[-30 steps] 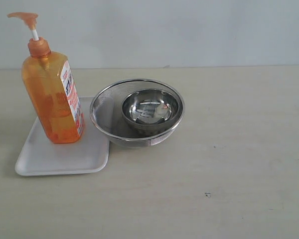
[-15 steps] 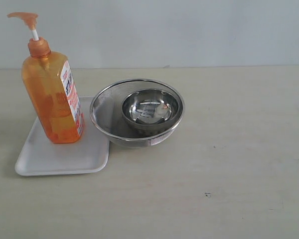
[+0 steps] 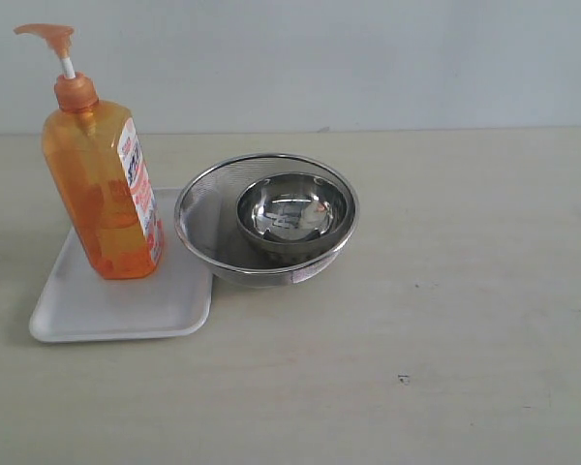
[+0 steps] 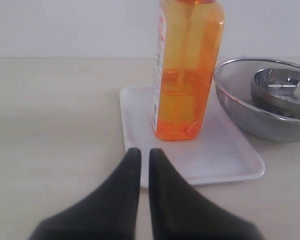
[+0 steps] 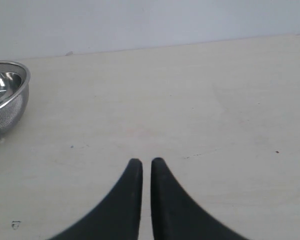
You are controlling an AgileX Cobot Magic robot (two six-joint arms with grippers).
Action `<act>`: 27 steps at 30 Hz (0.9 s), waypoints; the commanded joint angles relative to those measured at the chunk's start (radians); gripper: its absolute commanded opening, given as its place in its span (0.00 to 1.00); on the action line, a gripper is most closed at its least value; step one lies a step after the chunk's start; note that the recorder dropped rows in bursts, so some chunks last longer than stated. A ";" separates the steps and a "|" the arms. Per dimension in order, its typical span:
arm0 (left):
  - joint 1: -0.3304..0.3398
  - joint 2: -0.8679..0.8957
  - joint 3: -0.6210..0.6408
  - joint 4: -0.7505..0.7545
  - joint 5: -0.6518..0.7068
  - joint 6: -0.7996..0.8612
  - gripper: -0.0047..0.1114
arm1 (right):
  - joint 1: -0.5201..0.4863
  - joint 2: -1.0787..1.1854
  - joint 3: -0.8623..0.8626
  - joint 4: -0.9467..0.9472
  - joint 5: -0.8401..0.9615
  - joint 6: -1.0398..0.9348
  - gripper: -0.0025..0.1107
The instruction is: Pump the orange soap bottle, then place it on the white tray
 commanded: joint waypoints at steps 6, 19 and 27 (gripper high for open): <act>0.065 -0.003 0.004 0.006 0.000 -0.010 0.09 | -0.002 -0.005 -0.001 -0.008 -0.008 -0.002 0.06; 0.065 -0.003 0.004 0.006 0.000 -0.010 0.09 | -0.002 -0.005 -0.001 -0.008 -0.008 -0.002 0.06; 0.065 -0.003 0.004 0.006 0.000 -0.010 0.09 | -0.002 -0.005 -0.001 -0.008 -0.008 -0.002 0.06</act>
